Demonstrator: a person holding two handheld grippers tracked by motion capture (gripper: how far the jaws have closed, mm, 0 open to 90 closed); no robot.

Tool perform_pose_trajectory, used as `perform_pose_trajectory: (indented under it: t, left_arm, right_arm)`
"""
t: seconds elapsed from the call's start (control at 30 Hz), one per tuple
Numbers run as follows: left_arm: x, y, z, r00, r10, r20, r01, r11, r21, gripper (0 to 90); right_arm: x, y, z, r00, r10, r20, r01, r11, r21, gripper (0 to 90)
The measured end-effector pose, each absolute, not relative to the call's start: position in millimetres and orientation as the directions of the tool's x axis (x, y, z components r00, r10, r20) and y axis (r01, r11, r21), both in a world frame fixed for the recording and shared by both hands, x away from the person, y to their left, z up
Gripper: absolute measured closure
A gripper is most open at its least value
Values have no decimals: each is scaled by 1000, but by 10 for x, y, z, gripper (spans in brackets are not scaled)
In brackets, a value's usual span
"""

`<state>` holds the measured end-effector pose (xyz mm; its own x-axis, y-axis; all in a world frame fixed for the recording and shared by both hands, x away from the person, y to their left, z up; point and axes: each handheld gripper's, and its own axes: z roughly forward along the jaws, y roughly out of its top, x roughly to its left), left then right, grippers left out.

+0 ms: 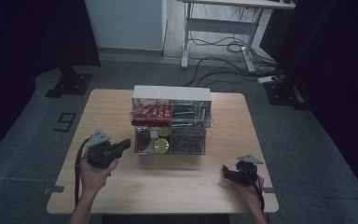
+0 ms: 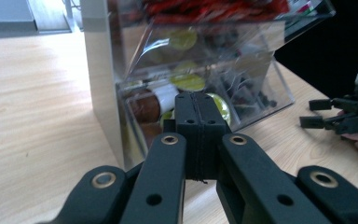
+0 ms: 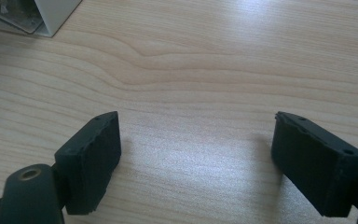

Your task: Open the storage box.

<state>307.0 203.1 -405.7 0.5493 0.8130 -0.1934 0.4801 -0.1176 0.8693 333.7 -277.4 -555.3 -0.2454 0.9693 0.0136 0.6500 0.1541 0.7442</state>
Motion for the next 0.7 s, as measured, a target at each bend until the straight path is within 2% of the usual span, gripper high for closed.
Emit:
perform_pose_trajectory:
  t: [0.7]
  left_arm:
    - [3131, 1948, -3806, 575, 797, -187, 450, -117, 885, 900]
  right_arm:
    - [3332, -2781, -5553, -245, 969, 15, 650, 153, 744, 161]
